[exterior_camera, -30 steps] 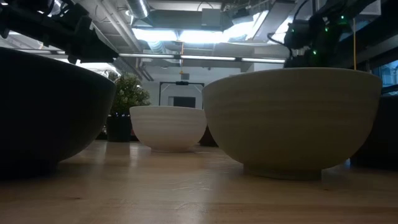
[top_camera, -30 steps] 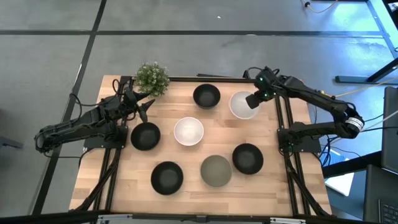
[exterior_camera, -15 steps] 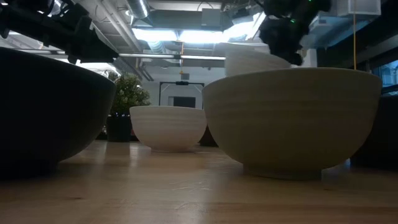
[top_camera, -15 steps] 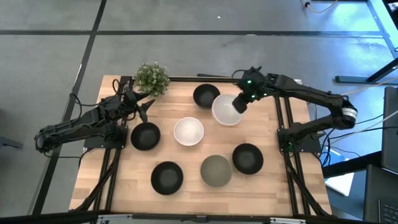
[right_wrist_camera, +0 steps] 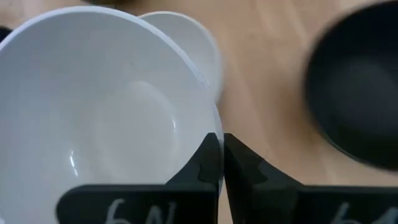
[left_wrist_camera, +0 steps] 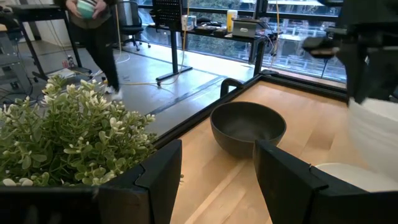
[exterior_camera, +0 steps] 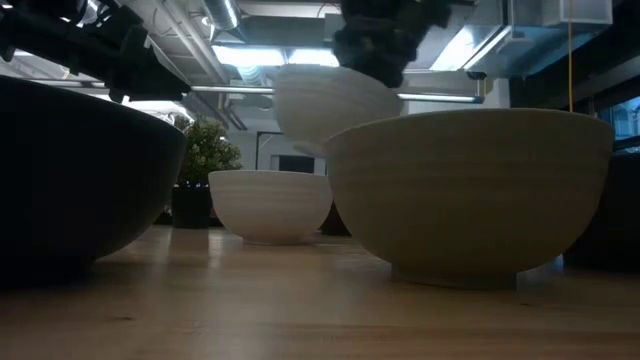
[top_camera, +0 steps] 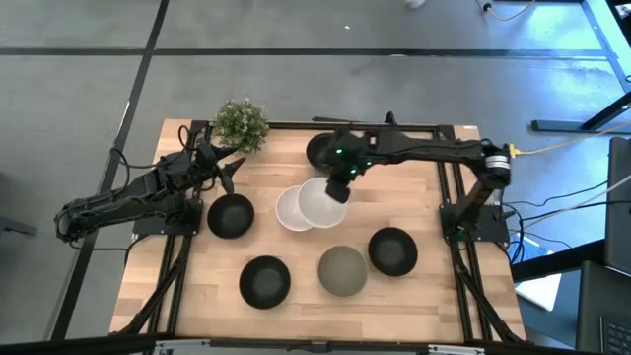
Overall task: Nest bowls inside each other
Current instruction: Stack the right white bowl on the white bowl, then stack the gray bowl on the white bowl
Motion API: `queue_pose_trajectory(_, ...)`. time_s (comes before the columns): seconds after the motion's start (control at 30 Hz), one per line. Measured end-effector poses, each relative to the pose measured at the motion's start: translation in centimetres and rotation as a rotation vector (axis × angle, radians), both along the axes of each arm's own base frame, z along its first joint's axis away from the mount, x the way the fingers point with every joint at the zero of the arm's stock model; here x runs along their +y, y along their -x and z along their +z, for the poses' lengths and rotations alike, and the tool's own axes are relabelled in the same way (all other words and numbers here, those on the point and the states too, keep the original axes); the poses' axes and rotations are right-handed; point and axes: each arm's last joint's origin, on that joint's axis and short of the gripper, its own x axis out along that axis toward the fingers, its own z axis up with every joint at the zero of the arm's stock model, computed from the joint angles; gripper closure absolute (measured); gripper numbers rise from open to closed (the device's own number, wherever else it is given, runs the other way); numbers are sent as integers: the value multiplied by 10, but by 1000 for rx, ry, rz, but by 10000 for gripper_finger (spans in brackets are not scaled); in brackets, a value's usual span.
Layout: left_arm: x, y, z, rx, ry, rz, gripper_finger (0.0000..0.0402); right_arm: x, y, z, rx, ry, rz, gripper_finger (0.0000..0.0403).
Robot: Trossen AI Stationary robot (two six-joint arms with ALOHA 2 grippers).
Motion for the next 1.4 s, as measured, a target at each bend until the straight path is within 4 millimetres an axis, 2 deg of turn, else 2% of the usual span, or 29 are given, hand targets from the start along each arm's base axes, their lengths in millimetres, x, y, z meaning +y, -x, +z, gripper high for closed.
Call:
queue_pose_trajectory(0.23, 0, 0, 0, -2, 1, 0, 208, 6, -44, -10, -17, 2, 79, 395)
queue_pose_trajectory(0.4, 0, 0, 0, -1, 2, 0, 208, 3, -58, -26, 10, 11, 102, 395)
queue_pose_trajectory(0.5, 0, 0, 0, -1, 2, 0, 208, 2, -61, -34, 29, 32, 107, 394)
queue_pose_trajectory(0.77, 0, 0, 0, 0, 1, -1, 208, -2, -63, -33, 17, 86, 69, 355)
queue_pose_trajectory(1.13, 0, 0, 0, 1, 0, -1, 208, -4, -63, -32, 13, 116, 107, 336)
queue_pose_trajectory(1.23, 0, 0, 0, 1, 0, 0, 208, -9, -61, -33, 23, 116, 101, 313)
queue_pose_trajectory(1.4, 0, 0, 0, 1, -1, -1, 208, -24, -52, -35, 86, 110, 88, 246)
